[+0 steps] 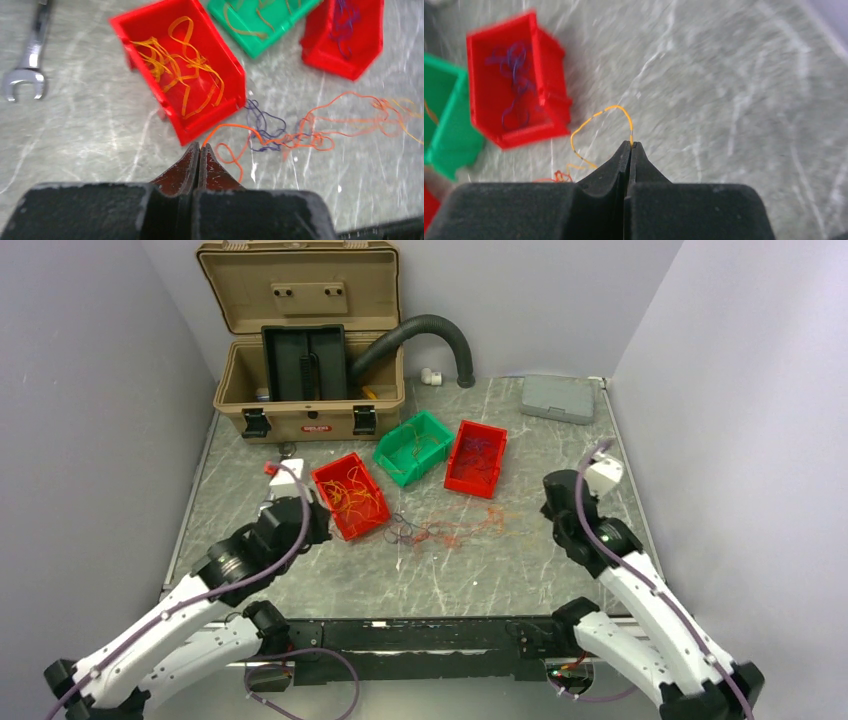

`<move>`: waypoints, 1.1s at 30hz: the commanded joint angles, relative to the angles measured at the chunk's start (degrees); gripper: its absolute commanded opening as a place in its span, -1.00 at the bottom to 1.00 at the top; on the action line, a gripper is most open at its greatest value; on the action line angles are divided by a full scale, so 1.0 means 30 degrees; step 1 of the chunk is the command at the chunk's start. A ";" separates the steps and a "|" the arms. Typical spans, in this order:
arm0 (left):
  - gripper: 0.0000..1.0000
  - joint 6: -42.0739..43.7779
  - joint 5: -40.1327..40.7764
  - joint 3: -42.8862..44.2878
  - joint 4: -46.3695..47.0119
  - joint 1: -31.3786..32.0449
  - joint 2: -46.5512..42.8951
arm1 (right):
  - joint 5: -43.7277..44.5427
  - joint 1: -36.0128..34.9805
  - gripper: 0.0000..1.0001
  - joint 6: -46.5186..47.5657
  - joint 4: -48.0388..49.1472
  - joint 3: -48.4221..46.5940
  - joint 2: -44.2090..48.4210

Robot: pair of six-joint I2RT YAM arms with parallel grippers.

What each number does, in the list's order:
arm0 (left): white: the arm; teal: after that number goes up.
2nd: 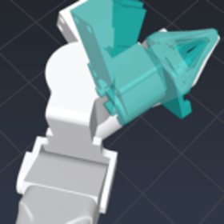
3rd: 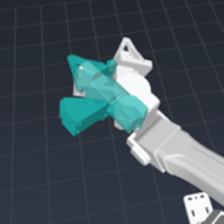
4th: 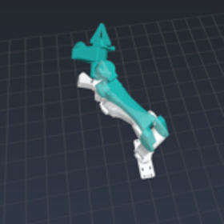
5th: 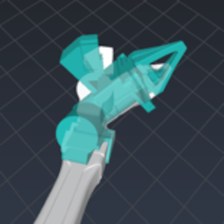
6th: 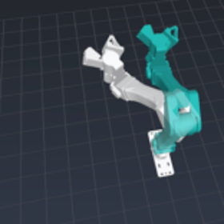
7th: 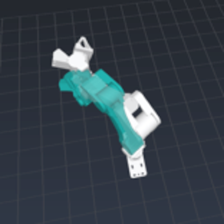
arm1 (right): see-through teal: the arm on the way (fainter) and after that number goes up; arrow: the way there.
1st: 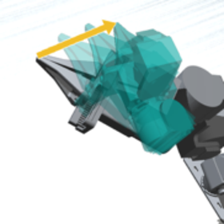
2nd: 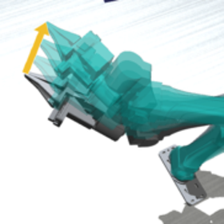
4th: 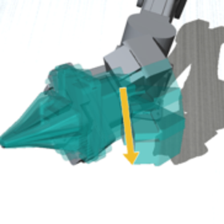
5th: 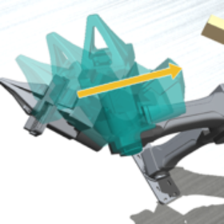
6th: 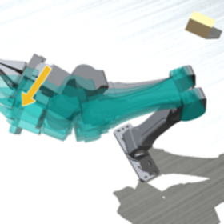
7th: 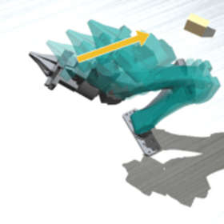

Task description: Untangle the cables

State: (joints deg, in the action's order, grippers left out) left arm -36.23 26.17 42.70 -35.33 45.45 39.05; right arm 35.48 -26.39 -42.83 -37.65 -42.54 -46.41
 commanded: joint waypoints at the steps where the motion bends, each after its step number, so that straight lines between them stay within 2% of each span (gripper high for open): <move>1: -1.00 -0.2891 0.4746 -0.0024 -0.2493 -0.0102 -0.2202 | 0.6725 0.0173 -1.00 -0.2406 -0.4427 -0.2275 0.2219; 6: -1.00 -0.4186 0.6092 -0.0218 -0.3288 -0.0093 -0.3858 | 0.9969 0.0186 -1.00 -0.4266 -0.7429 -0.4168 0.4116; 9: -1.00 -0.3380 0.5442 -0.0229 -0.2627 -0.0092 -0.3901 | 0.9318 0.0184 -1.00 -0.2314 -0.6336 -0.4099 0.5151; 12: -1.00 -0.3159 0.4944 0.0074 -0.2858 -0.0092 -0.3392 | 0.8354 0.0199 -1.00 -0.1768 -0.5728 -0.3557 0.5946; 15: -1.00 -0.0890 0.3078 0.0187 -0.1560 -0.0092 -0.2713 | 0.5696 0.0185 -1.00 0.0403 -0.3833 -0.2613 0.6390; 17: -1.00 0.0993 0.0492 0.0068 -0.0155 -0.0094 -0.2263 | 0.3249 0.0185 -1.00 0.1470 -0.2538 -0.1895 0.6628; 19: -0.96 0.3170 -0.3039 -0.0504 0.2026 -0.0111 -0.1712 | -0.0650 0.0199 -1.00 0.3109 -0.0373 -0.1170 0.6996; 20: -0.86 0.3895 -0.5273 -0.0809 0.3003 -0.0109 -0.1389 | -0.2202 0.0193 -1.00 0.3904 0.0519 -0.0782 0.7205; 23: -0.48 0.4654 -0.8033 -0.1213 0.4803 -0.0078 0.0008 | -0.6008 0.0187 -1.00 0.5225 0.2613 -0.0143 0.7485; 24: -0.23 0.4882 -0.8459 -0.1184 0.5222 -0.0053 0.0525 | -0.6765 0.0195 -1.00 0.5515 0.3009 -0.0181 0.7354; 26: 0.40 0.5188 -0.8855 -0.0983 0.5717 0.0013 0.1518 | -0.7888 0.0185 -1.00 0.5799 0.3241 -0.0856 0.6774; 28: 0.74 0.5566 -0.9336 -0.0732 0.6313 0.0148 0.2612 | -0.8794 0.0184 -1.00 0.6068 0.3025 -0.1989 0.5953; 30: 0.92 0.5865 -0.9796 -0.0645 0.7388 0.0416 0.3443 | -0.9369 0.0184 -1.00 0.6065 0.2502 -0.3266 0.5127; 33: 0.99 0.6153 -1.0018 -0.0391 0.8941 0.1009 0.4795 | -0.9700 0.0184 -1.00 0.5808 0.1550 -0.4962 0.4237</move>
State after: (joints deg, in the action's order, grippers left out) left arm -21.12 0.86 39.42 -18.37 46.54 50.35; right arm 12.43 -25.85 -27.14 -34.24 -50.26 -31.51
